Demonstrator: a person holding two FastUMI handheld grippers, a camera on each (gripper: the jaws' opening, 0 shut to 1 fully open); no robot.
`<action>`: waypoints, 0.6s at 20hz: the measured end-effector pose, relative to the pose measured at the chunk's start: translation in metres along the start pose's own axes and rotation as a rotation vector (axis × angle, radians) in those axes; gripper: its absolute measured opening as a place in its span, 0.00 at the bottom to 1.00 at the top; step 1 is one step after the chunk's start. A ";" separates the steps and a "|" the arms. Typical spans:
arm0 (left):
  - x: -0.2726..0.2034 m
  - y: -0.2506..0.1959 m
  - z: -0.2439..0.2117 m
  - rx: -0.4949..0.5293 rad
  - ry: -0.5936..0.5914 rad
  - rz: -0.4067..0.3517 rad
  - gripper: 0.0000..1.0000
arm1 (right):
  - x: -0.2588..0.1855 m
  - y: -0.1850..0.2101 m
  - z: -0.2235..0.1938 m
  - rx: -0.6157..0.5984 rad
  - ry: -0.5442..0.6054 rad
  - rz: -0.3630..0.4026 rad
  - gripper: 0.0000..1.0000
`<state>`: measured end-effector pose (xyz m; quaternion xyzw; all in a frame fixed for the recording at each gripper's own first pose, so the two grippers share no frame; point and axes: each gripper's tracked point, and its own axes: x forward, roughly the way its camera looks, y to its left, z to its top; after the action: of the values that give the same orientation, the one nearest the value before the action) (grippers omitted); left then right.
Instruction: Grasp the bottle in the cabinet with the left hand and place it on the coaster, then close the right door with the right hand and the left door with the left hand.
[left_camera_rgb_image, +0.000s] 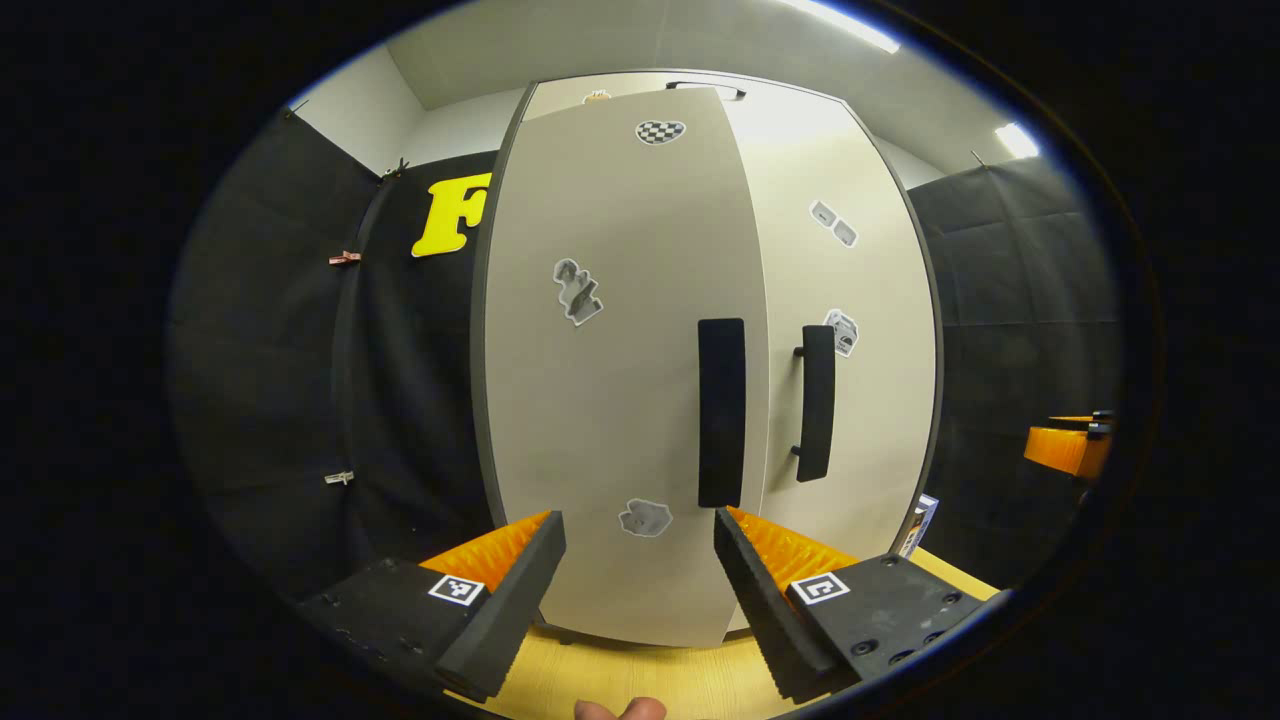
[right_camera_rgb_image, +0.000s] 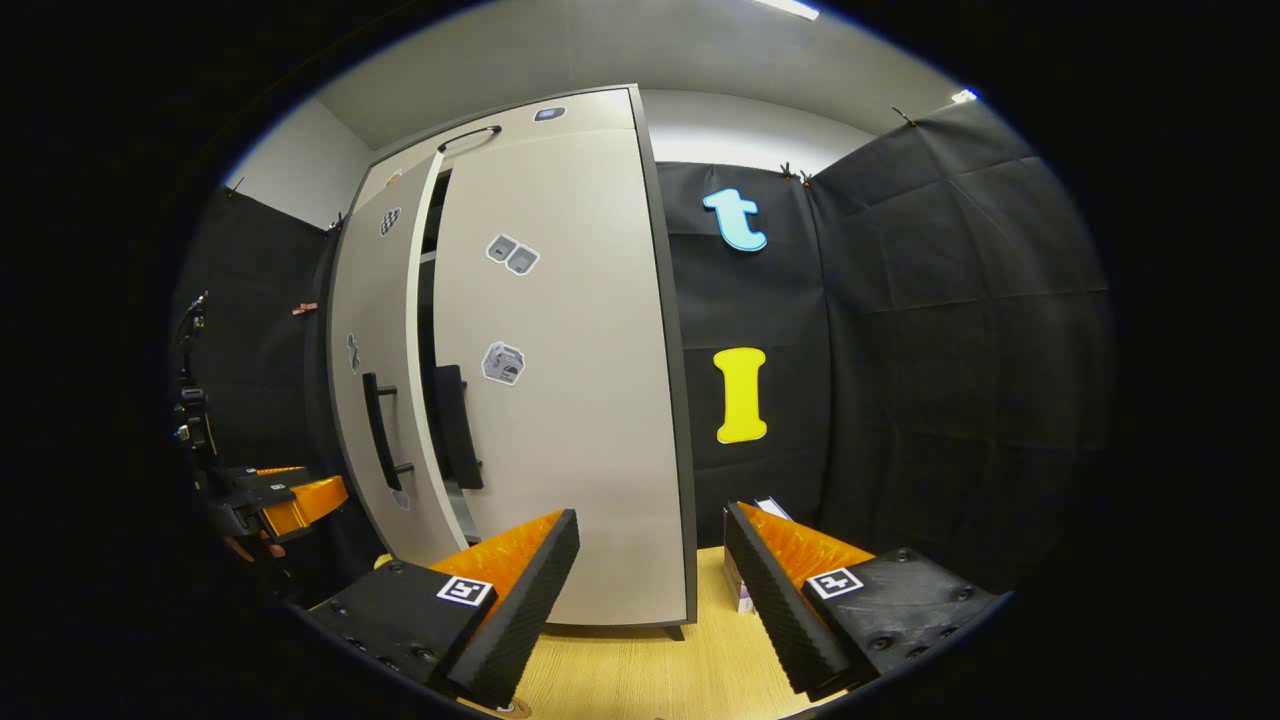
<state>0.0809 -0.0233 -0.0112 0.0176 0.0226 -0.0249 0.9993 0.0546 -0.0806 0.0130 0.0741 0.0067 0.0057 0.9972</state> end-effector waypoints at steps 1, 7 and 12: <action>-0.007 0.002 0.000 -0.004 0.000 0.000 0.95 | -0.004 0.003 0.002 0.002 -0.003 0.000 0.98; -0.037 0.017 0.005 0.007 -0.003 0.002 0.95 | -0.025 0.019 0.011 -0.028 -0.035 0.000 0.98; -0.064 0.025 0.006 0.016 -0.006 0.002 0.95 | -0.040 0.035 0.014 -0.049 -0.051 0.013 0.98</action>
<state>0.0186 0.0045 -0.0013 0.0253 0.0194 -0.0239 0.9992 0.0146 -0.0487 0.0324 0.0496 -0.0196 0.0104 0.9985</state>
